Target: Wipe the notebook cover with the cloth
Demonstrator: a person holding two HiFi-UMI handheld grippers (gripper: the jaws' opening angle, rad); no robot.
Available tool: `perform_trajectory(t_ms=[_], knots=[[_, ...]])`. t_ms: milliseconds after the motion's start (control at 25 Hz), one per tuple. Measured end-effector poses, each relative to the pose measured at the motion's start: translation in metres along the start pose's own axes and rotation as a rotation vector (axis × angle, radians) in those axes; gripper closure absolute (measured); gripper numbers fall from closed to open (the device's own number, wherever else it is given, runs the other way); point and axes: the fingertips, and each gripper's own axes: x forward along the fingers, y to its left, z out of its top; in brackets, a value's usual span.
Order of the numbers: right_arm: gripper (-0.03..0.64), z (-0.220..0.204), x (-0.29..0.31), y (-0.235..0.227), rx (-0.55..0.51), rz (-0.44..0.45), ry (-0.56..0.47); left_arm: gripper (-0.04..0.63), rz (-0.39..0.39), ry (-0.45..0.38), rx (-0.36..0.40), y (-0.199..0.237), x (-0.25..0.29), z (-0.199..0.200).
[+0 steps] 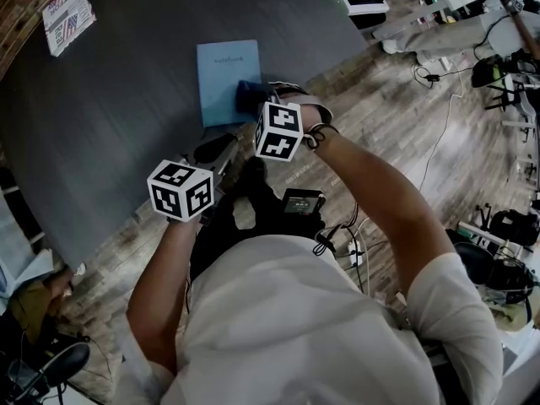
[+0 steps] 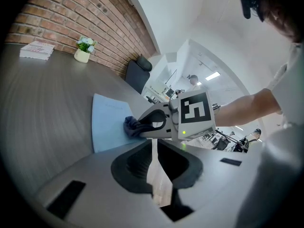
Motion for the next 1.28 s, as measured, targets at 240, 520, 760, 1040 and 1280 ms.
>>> perform_trajectory(t_ms=[240, 520, 760, 1040, 1280], knots=[[0.5, 0.0, -0.005, 0.013, 0.01, 0.017, -0.006, 0.552, -0.004, -0.006, -0.004, -0.002, -0.002, -0.001], [0.5, 0.001, -0.014, 0.028, 0.028, 0.043, -0.015, 0.552, -0.009, -0.009, -0.001, -0.004, -0.004, 0.001], [0.501, 0.001, -0.018, 0.044, 0.023, 0.08, -0.017, 0.552, -0.006, -0.016, -0.002, -0.002, -0.006, 0.001], [0.502, 0.009, -0.036, 0.08, -0.02, 0.23, -0.037, 0.552, 0.004, -0.024, -0.005, 0.001, -0.011, 0.003], [0.502, 0.025, -0.054, 0.104, -0.108, 0.324, -0.078, 0.552, 0.029, -0.041, -0.017, 0.008, -0.018, 0.004]])
